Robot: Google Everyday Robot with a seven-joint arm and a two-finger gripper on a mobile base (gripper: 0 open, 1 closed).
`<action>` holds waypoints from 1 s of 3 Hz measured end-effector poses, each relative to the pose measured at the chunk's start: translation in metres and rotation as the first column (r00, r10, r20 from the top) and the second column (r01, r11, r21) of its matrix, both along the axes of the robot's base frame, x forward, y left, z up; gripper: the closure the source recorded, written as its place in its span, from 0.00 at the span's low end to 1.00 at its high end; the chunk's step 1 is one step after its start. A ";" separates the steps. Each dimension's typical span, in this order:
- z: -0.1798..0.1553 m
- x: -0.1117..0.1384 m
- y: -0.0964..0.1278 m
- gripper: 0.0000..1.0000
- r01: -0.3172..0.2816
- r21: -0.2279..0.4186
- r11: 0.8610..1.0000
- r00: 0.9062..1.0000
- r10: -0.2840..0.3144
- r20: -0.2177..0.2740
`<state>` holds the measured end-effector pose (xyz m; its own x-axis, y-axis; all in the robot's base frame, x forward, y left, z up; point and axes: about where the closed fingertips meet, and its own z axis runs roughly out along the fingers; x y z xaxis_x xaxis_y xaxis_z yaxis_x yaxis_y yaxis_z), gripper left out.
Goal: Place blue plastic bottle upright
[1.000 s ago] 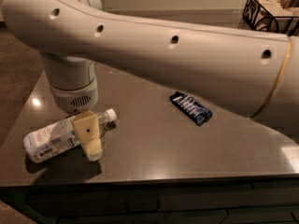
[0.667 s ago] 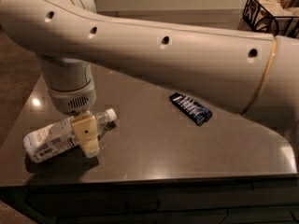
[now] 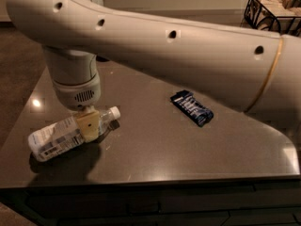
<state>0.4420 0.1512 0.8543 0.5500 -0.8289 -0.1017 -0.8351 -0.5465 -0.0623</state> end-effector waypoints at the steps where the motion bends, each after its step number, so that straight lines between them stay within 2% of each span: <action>1: 0.018 0.023 -0.019 0.87 -0.048 0.013 0.999 0.998 0.048 0.043; 2: 0.040 0.058 -0.042 1.00 -0.125 0.024 0.992 0.986 0.122 0.117; 3: 0.057 0.088 -0.063 1.00 -0.225 0.011 0.974 0.945 0.215 0.247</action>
Offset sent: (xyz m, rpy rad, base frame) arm 0.1050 -0.0758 0.0709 0.0431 -0.2150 0.2739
